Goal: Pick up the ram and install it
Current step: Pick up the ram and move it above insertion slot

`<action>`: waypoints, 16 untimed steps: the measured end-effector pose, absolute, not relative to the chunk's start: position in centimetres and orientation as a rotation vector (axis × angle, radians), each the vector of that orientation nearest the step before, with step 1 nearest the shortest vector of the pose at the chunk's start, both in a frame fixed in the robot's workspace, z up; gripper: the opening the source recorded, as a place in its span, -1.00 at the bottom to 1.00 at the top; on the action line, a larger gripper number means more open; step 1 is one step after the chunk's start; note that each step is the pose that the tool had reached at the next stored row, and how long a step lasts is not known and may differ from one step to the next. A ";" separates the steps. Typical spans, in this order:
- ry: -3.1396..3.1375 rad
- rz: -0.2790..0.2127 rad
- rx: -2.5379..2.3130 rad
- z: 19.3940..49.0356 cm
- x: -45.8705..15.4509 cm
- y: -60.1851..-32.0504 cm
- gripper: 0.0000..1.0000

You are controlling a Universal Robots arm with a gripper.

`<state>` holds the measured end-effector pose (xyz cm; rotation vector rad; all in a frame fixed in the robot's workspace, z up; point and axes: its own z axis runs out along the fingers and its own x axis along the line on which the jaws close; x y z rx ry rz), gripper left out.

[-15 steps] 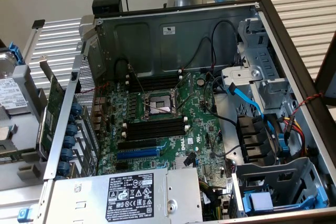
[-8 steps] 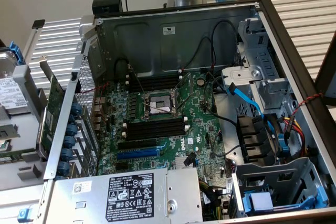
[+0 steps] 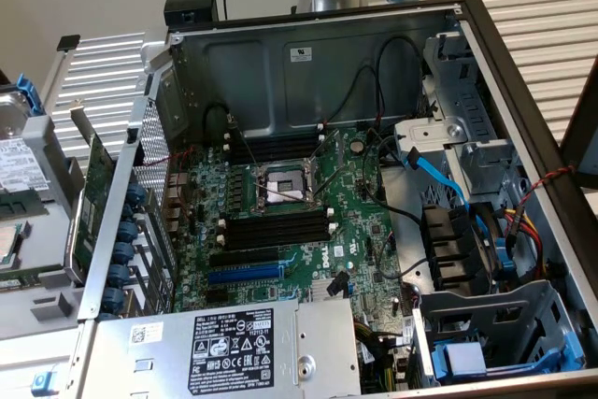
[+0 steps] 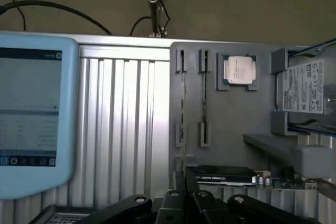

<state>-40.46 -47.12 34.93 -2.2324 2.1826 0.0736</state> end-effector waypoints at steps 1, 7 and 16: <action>2.182 0.075 -2.232 35.4 -40.1 -47.2 -0.76; 2.178 0.082 -2.228 38.1 -37.9 -47.5 -0.76; 2.172 0.095 -2.223 41.7 -34.7 -47.7 -0.76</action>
